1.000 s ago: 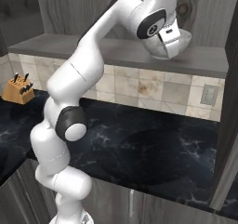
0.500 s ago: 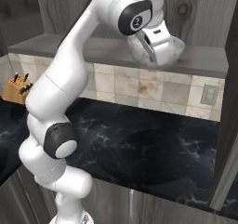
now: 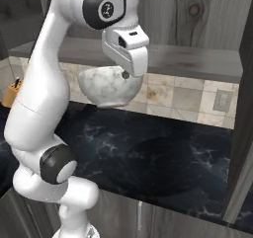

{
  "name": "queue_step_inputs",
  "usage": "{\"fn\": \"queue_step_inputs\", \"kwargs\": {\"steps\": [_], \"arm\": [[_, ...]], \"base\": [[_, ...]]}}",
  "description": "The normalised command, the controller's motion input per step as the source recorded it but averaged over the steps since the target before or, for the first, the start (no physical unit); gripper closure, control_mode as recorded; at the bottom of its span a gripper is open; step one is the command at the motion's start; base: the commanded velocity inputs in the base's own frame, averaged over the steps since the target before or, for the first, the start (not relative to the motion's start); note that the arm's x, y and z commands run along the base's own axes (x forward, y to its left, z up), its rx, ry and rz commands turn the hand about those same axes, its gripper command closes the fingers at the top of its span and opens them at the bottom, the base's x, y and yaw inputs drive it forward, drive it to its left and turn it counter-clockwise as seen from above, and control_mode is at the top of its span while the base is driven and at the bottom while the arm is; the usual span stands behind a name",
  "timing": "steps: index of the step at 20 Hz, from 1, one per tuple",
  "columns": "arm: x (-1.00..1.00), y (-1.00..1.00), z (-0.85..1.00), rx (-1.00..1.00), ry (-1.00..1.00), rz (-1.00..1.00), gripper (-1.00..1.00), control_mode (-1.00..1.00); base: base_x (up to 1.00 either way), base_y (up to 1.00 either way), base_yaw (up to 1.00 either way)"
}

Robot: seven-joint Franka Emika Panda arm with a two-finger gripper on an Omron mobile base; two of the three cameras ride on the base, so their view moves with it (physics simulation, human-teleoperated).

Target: Pick up the bowls from the cabinet and place each bowl in front of a stool on the dining counter.

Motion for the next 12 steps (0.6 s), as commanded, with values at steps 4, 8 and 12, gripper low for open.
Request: {"fn": "queue_step_inputs", "kwargs": {"steps": [4, 8, 12], "arm": [[-1.0, 0.65, -0.42, 0.12, -0.01, 0.11, 1.0, -1.0], [-1.0, 0.08, -0.12, 0.24, -0.34, -0.05, 1.0, -1.0], [-1.0, -0.16, -0.27, 0.34, -0.44, -0.19, 1.0, -1.0]], "base": [[0.0, 0.0, 0.0], [0.0, 0.0, 0.0], [0.0, 0.0, 0.0]]}}
